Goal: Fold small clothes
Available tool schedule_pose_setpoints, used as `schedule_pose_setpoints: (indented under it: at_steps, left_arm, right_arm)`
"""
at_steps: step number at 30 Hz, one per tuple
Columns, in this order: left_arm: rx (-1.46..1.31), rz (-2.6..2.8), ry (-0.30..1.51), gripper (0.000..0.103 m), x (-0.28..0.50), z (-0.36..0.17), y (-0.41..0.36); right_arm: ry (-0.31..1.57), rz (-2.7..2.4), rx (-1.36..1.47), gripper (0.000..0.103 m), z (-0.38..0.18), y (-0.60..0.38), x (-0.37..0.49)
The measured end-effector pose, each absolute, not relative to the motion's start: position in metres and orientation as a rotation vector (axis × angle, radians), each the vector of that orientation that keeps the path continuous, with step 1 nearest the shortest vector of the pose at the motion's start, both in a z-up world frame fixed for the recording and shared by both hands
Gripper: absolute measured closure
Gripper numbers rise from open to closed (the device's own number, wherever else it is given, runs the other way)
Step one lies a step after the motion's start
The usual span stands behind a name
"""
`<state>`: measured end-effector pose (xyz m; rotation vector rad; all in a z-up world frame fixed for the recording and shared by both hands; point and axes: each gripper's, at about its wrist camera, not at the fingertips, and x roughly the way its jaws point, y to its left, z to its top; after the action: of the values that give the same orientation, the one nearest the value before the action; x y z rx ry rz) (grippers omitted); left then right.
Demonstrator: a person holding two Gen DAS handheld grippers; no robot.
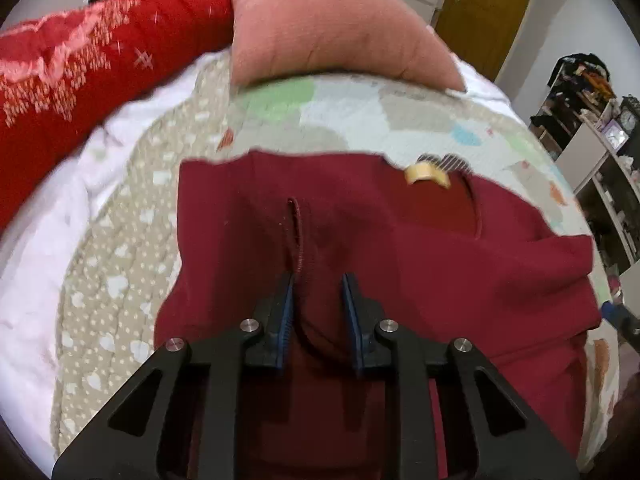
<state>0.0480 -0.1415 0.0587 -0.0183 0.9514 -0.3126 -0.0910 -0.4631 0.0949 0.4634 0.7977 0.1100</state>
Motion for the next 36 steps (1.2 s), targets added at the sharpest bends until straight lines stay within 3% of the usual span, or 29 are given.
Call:
schedule_pose_setpoints:
  at_steps: [4, 5, 19, 23, 29, 31, 36]
  left_arm:
    - [0.005, -0.333, 0.894, 0.083, 0.042, 0.074, -0.136]
    - [0.021, -0.335, 0.896, 0.094, 0.042, 0.075, -0.136]
    - [-0.021, -0.455, 0.911, 0.093, 0.038, 0.073, -0.135]
    - [-0.035, -0.434, 0.954, 0.077, 0.046, 0.062, -0.136]
    - [-0.057, -0.431, 0.992, 0.076, 0.053, 0.048, -0.141]
    - [-0.027, -0.415, 0.99, 0.089, 0.05, 0.046, -0.143]
    - [-0.102, -0.445, 0.93, 0.092, 0.042, 0.073, -0.12]
  right_arm:
    - [0.803, 0.104, 0.463, 0.046, 0.093, -0.463, -0.088]
    - [0.8, 0.106, 0.462, 0.047, 0.093, -0.462, -0.088]
    - [0.818, 0.104, 0.432, 0.047, 0.091, -0.453, -0.069]
    - [0.83, 0.108, 0.446, 0.046, 0.086, -0.455, -0.068]
    - [0.824, 0.114, 0.45, 0.047, 0.086, -0.456, -0.071]
    - [0.824, 0.114, 0.448, 0.047, 0.086, -0.456, -0.072]
    - [0.818, 0.1, 0.432, 0.047, 0.088, -0.456, -0.068]
